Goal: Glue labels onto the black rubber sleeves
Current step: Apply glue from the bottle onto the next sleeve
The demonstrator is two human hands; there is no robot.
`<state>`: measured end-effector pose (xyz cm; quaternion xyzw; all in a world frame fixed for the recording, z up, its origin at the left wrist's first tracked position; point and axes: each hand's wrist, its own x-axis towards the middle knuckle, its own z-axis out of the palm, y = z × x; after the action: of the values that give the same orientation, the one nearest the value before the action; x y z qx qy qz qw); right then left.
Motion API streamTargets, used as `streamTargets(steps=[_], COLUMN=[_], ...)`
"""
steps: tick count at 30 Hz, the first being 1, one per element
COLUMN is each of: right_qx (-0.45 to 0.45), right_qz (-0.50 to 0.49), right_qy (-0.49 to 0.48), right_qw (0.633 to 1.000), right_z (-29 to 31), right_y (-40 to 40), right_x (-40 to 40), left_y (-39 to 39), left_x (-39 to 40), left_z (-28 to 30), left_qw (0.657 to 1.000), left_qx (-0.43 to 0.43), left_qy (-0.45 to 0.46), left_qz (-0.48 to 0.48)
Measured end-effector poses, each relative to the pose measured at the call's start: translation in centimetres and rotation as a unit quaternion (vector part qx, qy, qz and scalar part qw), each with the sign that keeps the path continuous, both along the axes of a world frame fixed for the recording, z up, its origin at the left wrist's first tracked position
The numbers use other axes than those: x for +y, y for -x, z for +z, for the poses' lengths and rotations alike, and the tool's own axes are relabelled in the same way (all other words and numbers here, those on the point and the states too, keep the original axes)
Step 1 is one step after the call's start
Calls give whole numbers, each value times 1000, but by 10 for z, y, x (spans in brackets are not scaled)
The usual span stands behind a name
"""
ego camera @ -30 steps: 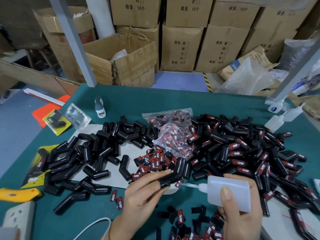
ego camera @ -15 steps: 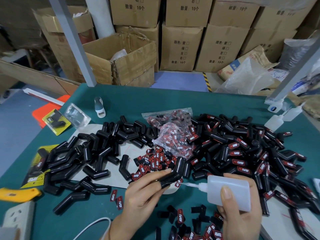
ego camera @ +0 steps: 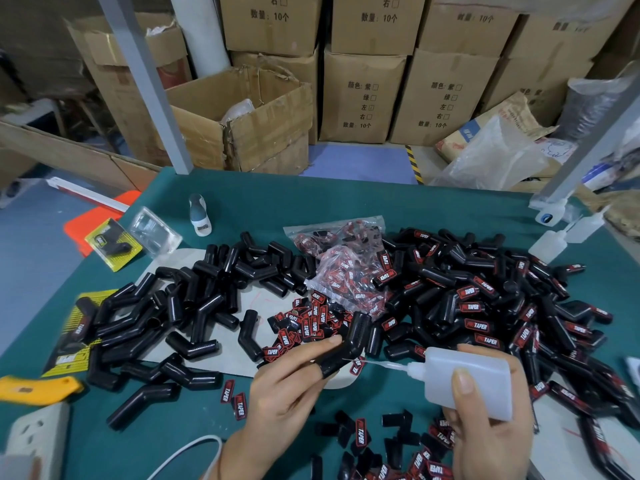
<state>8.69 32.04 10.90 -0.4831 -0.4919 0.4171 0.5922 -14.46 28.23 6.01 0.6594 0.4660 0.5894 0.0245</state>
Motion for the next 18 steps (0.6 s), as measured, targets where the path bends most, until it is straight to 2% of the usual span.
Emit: streamTargets(steps=[18], right_qx=[7], right_qz=[7], right_qy=[8], right_qw=[1000], right_z=[5], right_y=[3], right_x=[-2], left_y=[-3], left_x=[0], left_z=[3], left_qw=[999], left_qx=[-31], left_qy=[6], left_qz=[8])
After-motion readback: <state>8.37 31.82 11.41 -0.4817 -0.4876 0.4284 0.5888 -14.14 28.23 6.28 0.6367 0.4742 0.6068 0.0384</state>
